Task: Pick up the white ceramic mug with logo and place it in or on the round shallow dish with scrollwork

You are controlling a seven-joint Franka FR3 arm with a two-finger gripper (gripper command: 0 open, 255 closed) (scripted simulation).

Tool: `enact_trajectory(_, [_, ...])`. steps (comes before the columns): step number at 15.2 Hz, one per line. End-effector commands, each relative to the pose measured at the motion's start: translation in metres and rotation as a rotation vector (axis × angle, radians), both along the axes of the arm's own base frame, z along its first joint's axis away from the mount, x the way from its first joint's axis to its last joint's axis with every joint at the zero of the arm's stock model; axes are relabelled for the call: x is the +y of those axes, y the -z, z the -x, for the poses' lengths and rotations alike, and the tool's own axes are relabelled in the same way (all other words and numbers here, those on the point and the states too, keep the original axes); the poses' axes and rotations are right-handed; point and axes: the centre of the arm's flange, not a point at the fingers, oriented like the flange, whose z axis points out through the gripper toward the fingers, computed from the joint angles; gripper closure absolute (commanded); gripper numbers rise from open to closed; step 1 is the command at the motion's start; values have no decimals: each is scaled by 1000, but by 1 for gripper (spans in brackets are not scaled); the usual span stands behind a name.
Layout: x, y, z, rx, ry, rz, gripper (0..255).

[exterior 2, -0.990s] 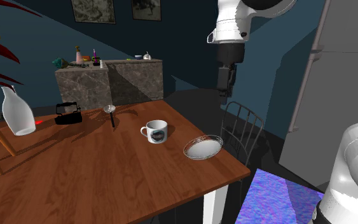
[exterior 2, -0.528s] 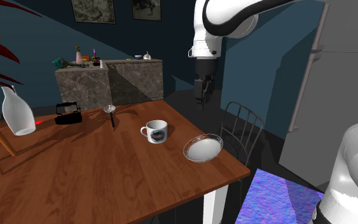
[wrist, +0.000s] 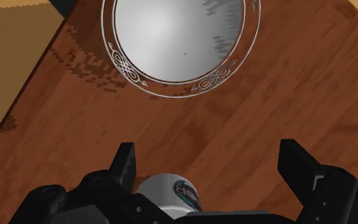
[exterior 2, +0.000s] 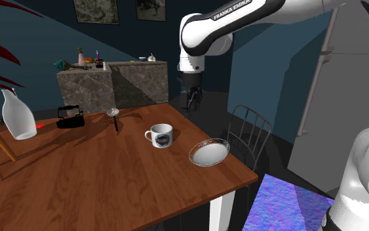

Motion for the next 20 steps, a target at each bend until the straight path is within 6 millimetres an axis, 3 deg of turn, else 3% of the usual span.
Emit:
enact_trajectory(1, [-7, 13, -24, 2, 1, -1, 0])
enact_trajectory(15, [-48, 98, -183, 23, 10, -7, 0])
enact_trajectory(20, [-46, 125, -181, 23, 10, -7, 0])
